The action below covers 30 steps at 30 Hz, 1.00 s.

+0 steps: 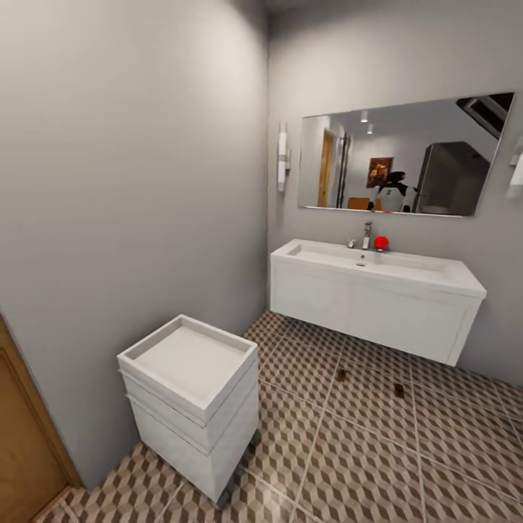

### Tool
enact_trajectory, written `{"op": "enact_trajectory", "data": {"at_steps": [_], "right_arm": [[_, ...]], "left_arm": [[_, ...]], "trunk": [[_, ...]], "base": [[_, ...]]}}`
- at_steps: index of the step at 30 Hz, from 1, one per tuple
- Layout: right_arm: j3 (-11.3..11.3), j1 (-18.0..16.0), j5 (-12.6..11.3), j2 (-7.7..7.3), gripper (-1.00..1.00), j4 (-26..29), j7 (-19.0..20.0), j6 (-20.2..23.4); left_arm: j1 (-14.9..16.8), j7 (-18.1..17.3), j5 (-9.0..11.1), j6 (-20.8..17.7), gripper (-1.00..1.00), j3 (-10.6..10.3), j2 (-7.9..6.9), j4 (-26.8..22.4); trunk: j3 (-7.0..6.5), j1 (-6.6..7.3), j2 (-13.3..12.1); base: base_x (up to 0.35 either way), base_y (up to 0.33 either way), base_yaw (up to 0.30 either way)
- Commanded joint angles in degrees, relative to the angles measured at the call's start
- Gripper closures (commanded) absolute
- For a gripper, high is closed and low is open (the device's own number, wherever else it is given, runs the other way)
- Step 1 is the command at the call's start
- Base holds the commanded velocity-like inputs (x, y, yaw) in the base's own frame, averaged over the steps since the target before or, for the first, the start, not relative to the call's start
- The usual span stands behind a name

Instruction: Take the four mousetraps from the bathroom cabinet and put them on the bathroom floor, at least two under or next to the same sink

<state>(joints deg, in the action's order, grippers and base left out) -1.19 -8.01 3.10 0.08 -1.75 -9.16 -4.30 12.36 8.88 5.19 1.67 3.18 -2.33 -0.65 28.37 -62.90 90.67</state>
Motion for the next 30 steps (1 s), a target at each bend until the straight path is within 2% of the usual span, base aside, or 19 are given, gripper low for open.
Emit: {"op": "enact_trajectory", "data": {"at_steps": [1,30], "right_arm": [[-0.1,-0.1,0.3,0.01,-1.0,-0.2,-0.2,-0.3],[-0.1,-0.1,0.4,-0.01,-1.0,-0.2,-0.2,-0.4]], "left_arm": [[0.0,0.0,0.5,0.2,-1.0,0.3,0.0,0.0],[0.0,0.0,0.4,0.2,-1.0,0.3,0.0,0.0]], "trunk": [[0.06,0.0,0.0],[0.06,0.0,0.0]], "base": [[0.0,0.0,0.284],[0.0,0.0,0.284]]}}
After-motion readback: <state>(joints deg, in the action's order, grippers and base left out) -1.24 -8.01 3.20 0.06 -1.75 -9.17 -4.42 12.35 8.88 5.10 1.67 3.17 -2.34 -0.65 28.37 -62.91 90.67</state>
